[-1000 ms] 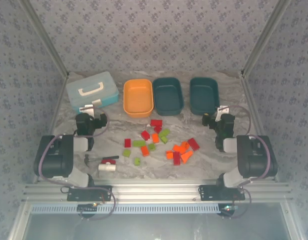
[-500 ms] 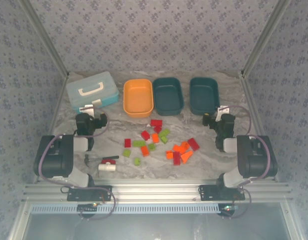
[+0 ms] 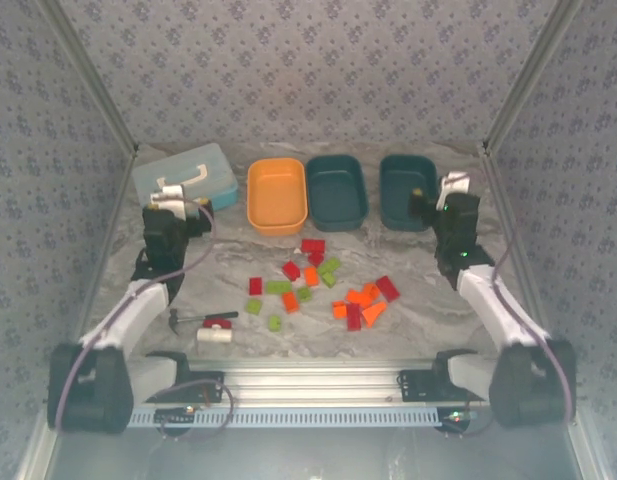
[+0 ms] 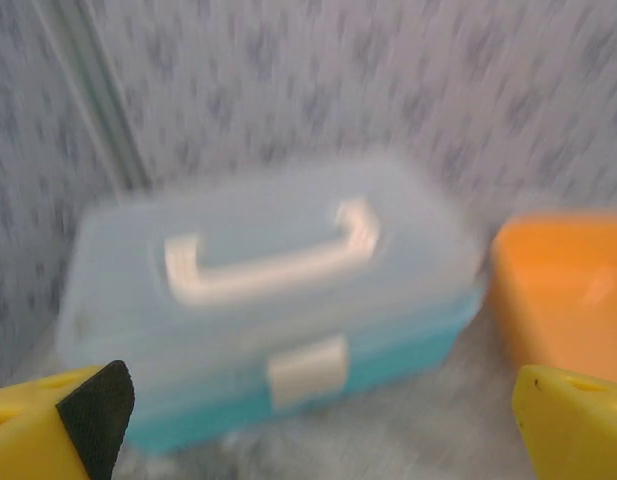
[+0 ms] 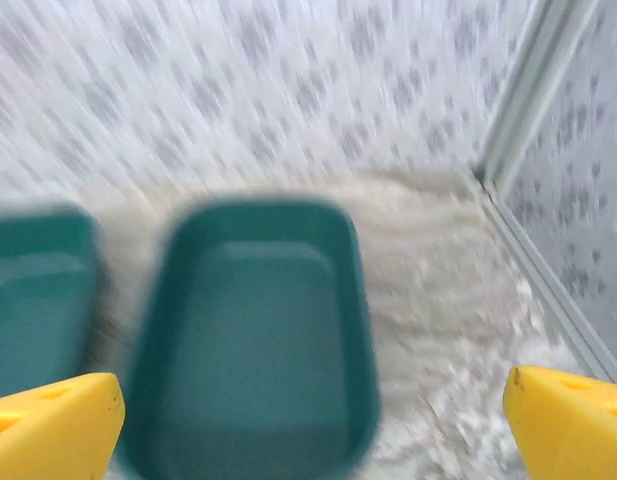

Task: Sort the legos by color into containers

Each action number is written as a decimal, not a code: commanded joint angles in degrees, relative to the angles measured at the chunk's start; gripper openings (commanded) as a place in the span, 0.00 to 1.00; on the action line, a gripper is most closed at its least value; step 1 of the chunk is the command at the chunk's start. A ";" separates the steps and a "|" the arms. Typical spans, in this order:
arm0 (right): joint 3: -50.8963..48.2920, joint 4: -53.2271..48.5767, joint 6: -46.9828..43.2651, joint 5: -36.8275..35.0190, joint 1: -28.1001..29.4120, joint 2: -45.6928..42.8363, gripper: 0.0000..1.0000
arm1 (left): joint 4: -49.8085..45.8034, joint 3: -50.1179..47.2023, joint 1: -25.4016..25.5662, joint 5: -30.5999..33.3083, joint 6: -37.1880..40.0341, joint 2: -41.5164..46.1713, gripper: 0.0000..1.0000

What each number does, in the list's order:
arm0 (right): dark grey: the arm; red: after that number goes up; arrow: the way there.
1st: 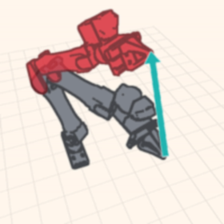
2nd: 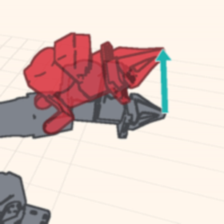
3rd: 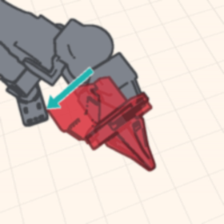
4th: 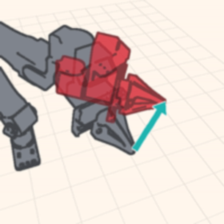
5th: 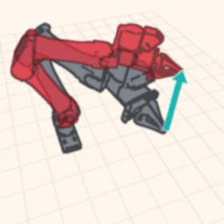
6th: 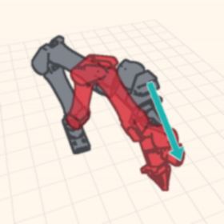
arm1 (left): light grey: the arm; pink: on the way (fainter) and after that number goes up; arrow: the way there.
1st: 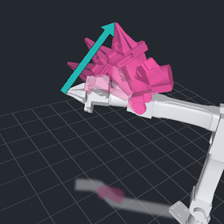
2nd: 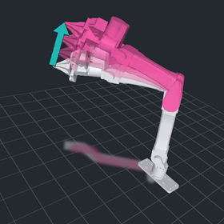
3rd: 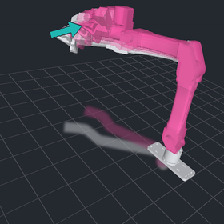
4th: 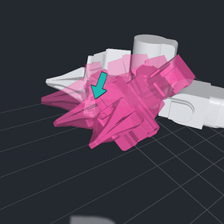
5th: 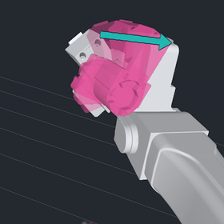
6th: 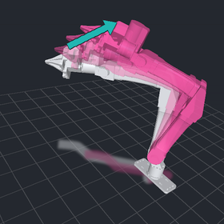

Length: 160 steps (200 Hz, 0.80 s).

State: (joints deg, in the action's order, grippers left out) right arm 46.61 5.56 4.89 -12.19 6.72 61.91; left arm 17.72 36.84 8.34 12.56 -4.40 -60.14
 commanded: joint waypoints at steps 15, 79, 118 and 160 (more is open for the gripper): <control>20.19 -38.24 30.50 1.41 -0.54 -5.31 1.00 | -39.99 20.83 0.25 3.74 -27.63 5.21 0.99; 30.71 -63.61 27.92 -7.24 25.17 0.01 0.92 | -59.79 24.26 4.80 -18.19 -30.14 8.81 0.99; 25.39 -63.99 29.86 -6.42 32.24 0.69 0.86 | -67.71 18.96 11.67 -14.06 -32.81 12.67 0.99; 19.62 -61.57 30.62 -2.67 34.74 0.49 0.82 | -65.83 11.39 18.24 -12.81 -37.67 11.29 0.88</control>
State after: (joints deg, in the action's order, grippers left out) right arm 68.49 -54.98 33.76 -16.16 39.68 63.00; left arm -46.94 51.33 23.59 -1.37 -38.72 -47.22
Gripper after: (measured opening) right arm 0.830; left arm 0.893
